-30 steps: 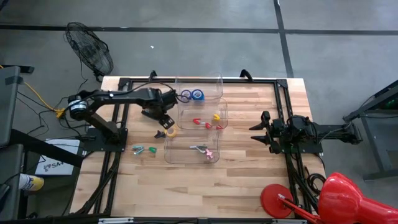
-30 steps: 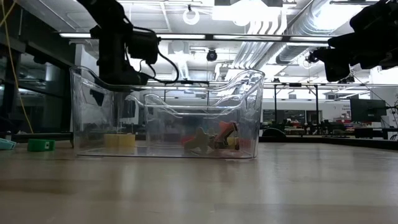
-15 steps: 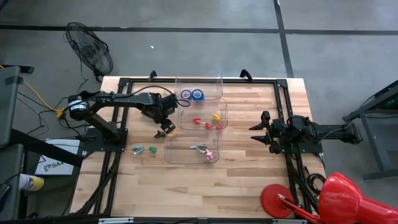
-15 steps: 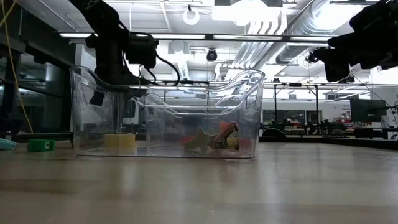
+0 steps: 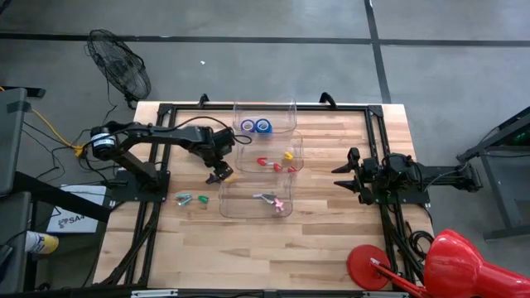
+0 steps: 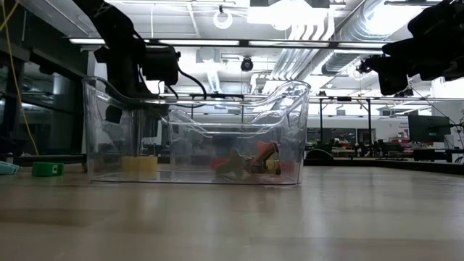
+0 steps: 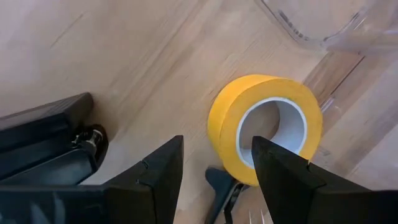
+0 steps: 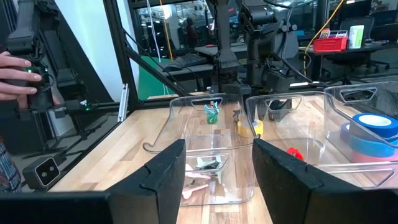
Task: Pick and place Stapler, Stapler remover, tape
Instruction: Put the yellow tape into the top transparent bin
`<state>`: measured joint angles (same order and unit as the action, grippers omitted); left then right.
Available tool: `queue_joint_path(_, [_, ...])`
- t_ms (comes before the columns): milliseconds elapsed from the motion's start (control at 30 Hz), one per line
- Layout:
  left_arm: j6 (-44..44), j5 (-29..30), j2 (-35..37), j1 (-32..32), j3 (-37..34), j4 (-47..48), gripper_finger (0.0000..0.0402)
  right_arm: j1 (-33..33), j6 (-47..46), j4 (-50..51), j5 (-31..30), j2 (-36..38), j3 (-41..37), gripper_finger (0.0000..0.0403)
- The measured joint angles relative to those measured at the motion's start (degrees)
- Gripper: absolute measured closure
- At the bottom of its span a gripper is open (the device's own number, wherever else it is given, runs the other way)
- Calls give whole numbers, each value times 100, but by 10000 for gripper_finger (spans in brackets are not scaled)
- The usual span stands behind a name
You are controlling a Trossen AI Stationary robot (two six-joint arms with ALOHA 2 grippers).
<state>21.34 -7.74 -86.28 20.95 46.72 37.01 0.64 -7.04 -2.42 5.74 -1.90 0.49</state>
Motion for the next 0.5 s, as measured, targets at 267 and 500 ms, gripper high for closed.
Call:
queue_joint_path(267, [5,114,-1,2,-2,-22,219,0,0,0,0,-1,1,226])
queue_joint_path(500, [20,63,-72,2,2,-144,262,0,-1,0,0,-1,0,226])
